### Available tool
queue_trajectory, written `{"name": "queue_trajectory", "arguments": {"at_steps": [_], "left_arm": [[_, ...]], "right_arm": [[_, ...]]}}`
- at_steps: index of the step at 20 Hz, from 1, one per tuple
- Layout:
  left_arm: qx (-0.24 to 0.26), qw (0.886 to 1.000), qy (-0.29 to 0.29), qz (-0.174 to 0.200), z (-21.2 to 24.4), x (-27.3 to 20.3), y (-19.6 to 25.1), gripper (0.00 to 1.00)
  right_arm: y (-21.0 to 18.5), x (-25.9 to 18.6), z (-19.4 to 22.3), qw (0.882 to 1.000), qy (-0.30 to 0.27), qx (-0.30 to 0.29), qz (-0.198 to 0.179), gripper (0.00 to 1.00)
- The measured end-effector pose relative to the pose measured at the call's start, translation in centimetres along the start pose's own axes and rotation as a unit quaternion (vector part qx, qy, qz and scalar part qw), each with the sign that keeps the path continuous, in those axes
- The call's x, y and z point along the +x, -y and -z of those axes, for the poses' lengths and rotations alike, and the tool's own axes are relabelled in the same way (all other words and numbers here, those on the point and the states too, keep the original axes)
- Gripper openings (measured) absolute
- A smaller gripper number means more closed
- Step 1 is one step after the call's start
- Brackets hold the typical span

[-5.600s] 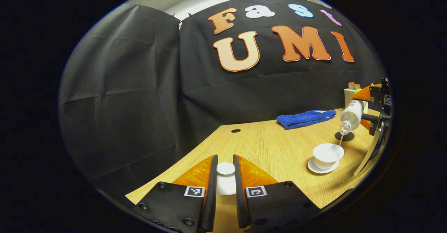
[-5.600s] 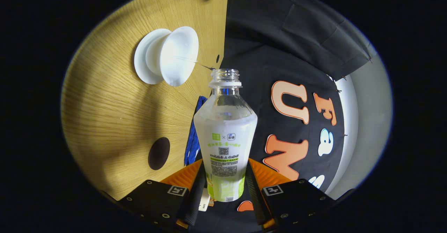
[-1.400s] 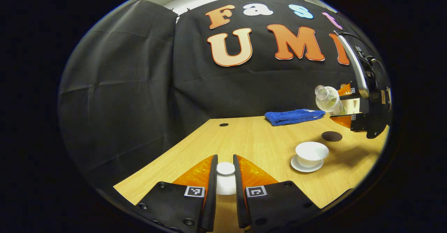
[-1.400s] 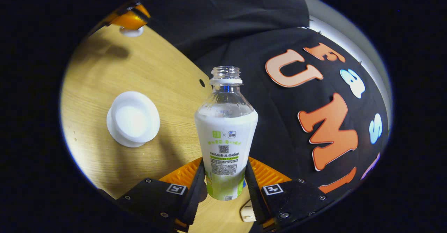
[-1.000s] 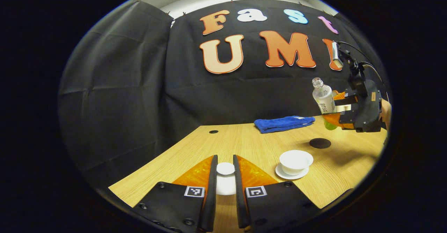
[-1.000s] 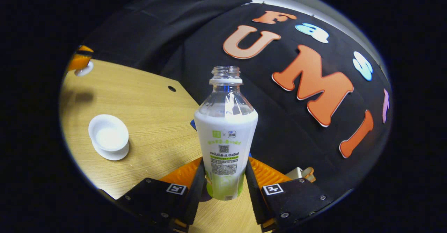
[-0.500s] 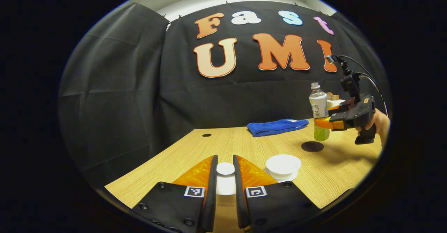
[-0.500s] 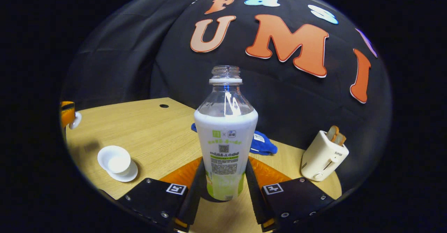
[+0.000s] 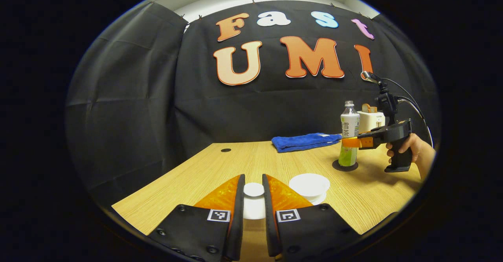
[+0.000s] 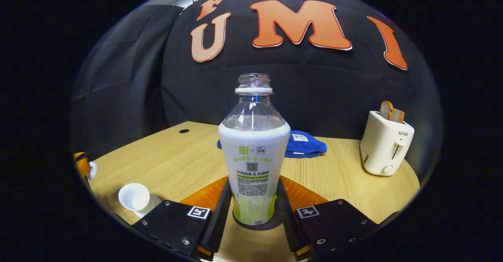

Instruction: Open the teacup lid with one hand, grasp the water bottle and pour water into the teacup with the other hand; after pouring, place the water bottle on the coaster and then close the teacup lid.

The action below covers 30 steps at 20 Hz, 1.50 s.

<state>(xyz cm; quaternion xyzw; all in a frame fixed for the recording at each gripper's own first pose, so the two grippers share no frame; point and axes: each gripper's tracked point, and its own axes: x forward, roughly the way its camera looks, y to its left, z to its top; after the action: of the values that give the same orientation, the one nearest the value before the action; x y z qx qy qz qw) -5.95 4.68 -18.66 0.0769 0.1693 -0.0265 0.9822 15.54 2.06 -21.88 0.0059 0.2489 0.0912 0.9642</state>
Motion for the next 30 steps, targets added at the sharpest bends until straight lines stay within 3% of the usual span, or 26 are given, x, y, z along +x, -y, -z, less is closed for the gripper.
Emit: {"name": "queue_trajectory", "arguments": {"at_steps": [5,9,11,16,22,30], "left_arm": [[-0.005,1.0,-0.003,0.006,0.2,0.7,1.0,0.29],[-0.046,0.999,0.007,0.018,-0.6,2.7,2.7,0.28],[-0.056,0.998,0.007,0.03,-0.9,3.9,4.3,0.25],[-0.076,0.996,0.002,0.052,-0.6,6.7,7.4,0.28],[-0.063,0.995,-0.032,0.068,1.8,8.2,10.1,0.28],[-0.026,0.996,-0.048,0.064,3.0,7.8,11.6,0.26]], "right_arm": [[0.5,1.0,0.7,1.0,0.003,-0.004,0.007,0.65],[0.8,1.0,1.2,1.0,-0.006,-0.001,0.004,0.67],[0.7,0.7,1.5,1.0,-0.009,-0.002,0.002,0.7],[0.4,-0.8,0.8,1.0,0.006,-0.009,-0.015,0.81],[1.8,-4.5,-0.7,0.999,0.046,0.001,-0.019,0.92],[2.0,-8.8,-2.9,0.995,0.093,-0.004,-0.026,0.92]]}}
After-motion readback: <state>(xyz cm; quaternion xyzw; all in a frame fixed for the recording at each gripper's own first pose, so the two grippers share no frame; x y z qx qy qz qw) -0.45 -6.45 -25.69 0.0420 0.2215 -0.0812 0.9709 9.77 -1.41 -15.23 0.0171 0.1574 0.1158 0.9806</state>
